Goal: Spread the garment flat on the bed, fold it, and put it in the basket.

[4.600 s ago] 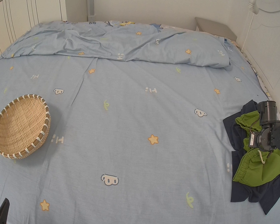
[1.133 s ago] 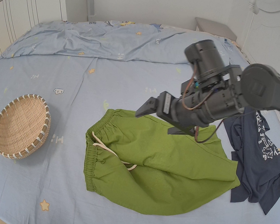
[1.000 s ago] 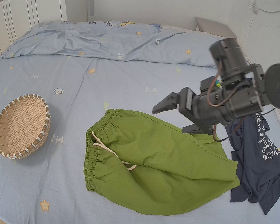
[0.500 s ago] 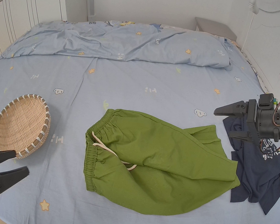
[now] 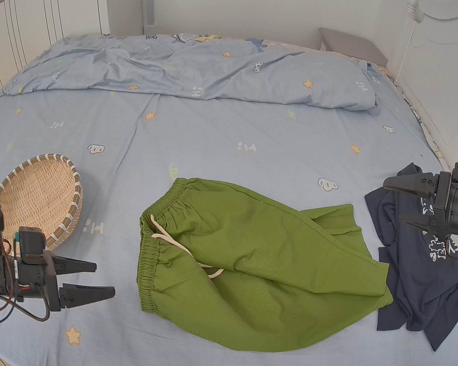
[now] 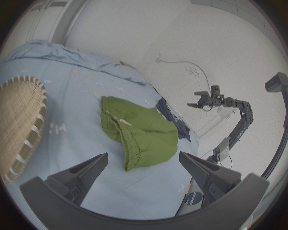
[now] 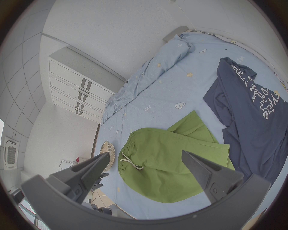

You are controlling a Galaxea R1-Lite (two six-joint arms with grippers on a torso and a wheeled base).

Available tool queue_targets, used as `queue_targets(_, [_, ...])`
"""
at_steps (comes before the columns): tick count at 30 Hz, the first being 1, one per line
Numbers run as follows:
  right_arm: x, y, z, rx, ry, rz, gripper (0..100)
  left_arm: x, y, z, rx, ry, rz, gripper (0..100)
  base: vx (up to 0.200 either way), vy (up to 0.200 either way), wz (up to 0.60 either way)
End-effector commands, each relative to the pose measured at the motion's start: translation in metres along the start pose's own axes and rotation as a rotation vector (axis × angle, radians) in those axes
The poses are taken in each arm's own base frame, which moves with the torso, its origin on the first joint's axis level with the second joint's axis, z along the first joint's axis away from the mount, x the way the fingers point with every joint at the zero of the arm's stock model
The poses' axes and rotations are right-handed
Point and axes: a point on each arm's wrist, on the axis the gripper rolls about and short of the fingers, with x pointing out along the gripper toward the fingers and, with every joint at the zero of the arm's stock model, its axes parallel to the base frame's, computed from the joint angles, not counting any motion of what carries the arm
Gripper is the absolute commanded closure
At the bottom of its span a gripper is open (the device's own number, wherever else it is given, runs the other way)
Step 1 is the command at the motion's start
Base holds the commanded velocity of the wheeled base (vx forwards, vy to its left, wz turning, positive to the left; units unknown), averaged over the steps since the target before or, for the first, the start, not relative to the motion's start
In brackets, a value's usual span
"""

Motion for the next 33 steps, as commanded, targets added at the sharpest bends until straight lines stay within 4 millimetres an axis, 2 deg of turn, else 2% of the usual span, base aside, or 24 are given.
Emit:
queue_targets(1, [-0.01, -0.006, -0.005, -0.038, -0.038, 0.012, 0, 0.036, 0.042, -0.047, -0.07, 0.147, -0.104, 0, 0.0, 0.0, 0.0])
queue_targets(5, [-0.011, -0.005, -0.006, -0.039, -0.036, 0.015, 0, 0.05, 0.035, -0.043, -0.031, 0.147, -0.144, 0, 0.0, 0.0, 0.0])
queue_targets(10, [-0.017, -0.002, -0.006, -0.048, -0.051, 0.03, 0, 0.059, 0.043, -0.042, 0.01, 0.123, -0.085, 0, 0.0, 0.0, 0.0])
queue_targets(20, [-0.017, -0.002, -0.009, -0.049, -0.046, 0.032, 0, 0.081, 0.047, -0.046, 0.092, 0.085, -0.132, 0, 0.0, 0.0, 0.0])
queue_targets(33, [-0.015, -0.002, -0.009, -0.048, -0.04, 0.032, 0, 0.105, 0.049, -0.064, 0.143, 0.066, -0.187, 0, 0.0, 0.0, 0.0])
